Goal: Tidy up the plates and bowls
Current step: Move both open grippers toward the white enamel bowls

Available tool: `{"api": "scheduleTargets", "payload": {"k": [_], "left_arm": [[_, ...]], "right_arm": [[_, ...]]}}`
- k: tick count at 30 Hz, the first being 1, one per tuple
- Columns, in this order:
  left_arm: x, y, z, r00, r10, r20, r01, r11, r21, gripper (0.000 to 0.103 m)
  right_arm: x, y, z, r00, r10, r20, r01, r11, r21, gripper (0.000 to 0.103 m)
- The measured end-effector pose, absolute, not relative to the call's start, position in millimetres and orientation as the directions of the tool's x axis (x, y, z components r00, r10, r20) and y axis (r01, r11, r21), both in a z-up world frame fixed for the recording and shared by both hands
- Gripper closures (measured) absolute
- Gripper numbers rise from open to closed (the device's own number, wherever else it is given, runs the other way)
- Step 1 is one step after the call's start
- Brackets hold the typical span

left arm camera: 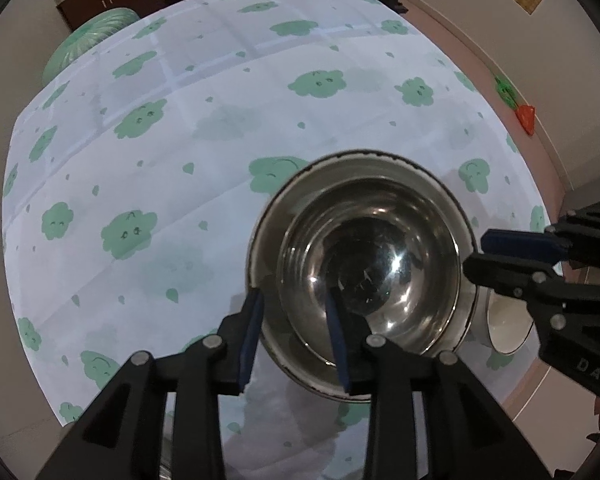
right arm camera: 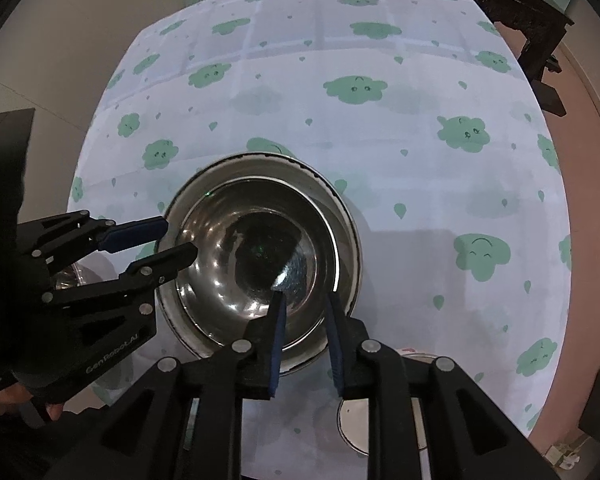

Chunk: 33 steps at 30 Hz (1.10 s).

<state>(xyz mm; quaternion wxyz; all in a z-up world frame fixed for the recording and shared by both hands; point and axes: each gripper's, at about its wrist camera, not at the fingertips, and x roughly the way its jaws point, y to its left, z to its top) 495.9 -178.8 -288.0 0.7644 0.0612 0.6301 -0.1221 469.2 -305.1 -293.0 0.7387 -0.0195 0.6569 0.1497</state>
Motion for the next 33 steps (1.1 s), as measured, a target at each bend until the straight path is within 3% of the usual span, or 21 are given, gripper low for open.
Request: {"api": "scheduleTargets", "payload": {"k": [3,17,33], "left_arm": [[494,-178,-284,0.194,-0.097,-0.976,0.257,0.965,-0.045,0.061],[476,-204,-267,0.225,-0.120,-0.967,0.308,0.950,-0.046,0.060],[442,-270,-262,0.181,-0.197,-0.964,0.475,0.875,-0.089,0.060]], "right_arm": [[466,-308,-288,0.110,0.201,-0.973,-0.242,0.955,0.170,0.081],[438,-337,-282,0.165,0.203,-0.965,-0.177,0.969,0.174,0.081],[396,-395,-289,0.185,0.178,-0.966,-0.055,0.984,0.170,0.081]]}}
